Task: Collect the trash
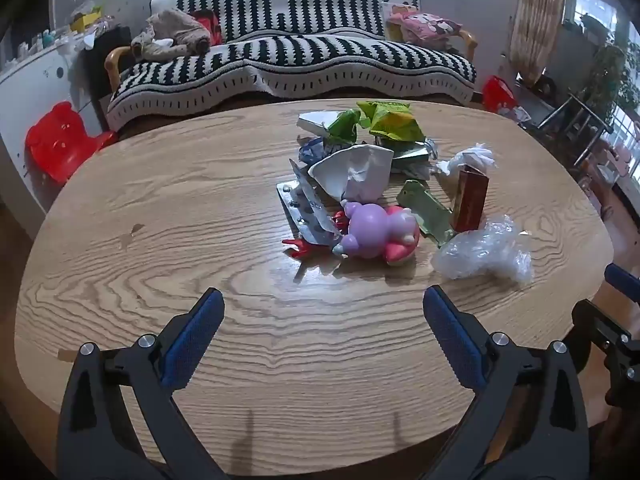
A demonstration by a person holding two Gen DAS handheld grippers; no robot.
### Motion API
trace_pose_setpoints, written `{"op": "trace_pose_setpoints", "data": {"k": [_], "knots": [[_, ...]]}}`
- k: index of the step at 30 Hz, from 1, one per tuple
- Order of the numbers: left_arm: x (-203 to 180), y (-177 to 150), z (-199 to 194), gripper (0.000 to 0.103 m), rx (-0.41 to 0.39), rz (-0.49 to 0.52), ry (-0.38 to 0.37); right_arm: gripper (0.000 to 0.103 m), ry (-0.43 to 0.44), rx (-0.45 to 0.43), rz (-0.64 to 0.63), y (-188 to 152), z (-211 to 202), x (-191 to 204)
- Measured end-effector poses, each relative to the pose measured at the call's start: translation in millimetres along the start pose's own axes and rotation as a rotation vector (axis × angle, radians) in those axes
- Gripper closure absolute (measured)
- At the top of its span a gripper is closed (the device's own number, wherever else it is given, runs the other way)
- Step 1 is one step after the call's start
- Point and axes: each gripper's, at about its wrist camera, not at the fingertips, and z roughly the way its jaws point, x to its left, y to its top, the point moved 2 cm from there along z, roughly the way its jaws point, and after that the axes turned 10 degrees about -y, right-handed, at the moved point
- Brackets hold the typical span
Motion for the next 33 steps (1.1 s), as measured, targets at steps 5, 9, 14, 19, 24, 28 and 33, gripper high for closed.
{"op": "trace_pose_setpoints", "data": {"k": [5,9,14,19,24,28,33], "knots": [[5.9,4.2,-0.5,0.006,0.016,-0.017,-0.007,0.006,0.002,0.001,0.002,-0.4,0.6,-0.6],[-0.5,1.1,0.0,0.006,0.003,0.010,0.016,0.006,0.003,0.000,0.001,-0.7,0.7,-0.5],[0.2,-0.6,0.8,0.006,0.000,0.006,0.014,0.006,0.005,0.001,0.001,-0.7,1.0,-1.7],[0.9,-1.2,-0.7,0.006,0.001,0.005,0.016,0.006,0.006,0.000,0.001,-1.1,-1.8,-1.7],[1.4,-1.6,0.5,0.006,0.005,0.004,0.018,0.006,0.010,0.002,0.001,1.5,-1.0,-2.5],[2.2,-1.6,1.2,0.006,0.004,0.001,0.021,0.006,0.012,-0.002,-0.003,-0.4,-3.7,2.2],[2.2,-1.6,1.7,0.006,0.006,0.000,0.021,0.006,0.022,-0.001,0.001,-2.4,-4.6,-3.0]]}}
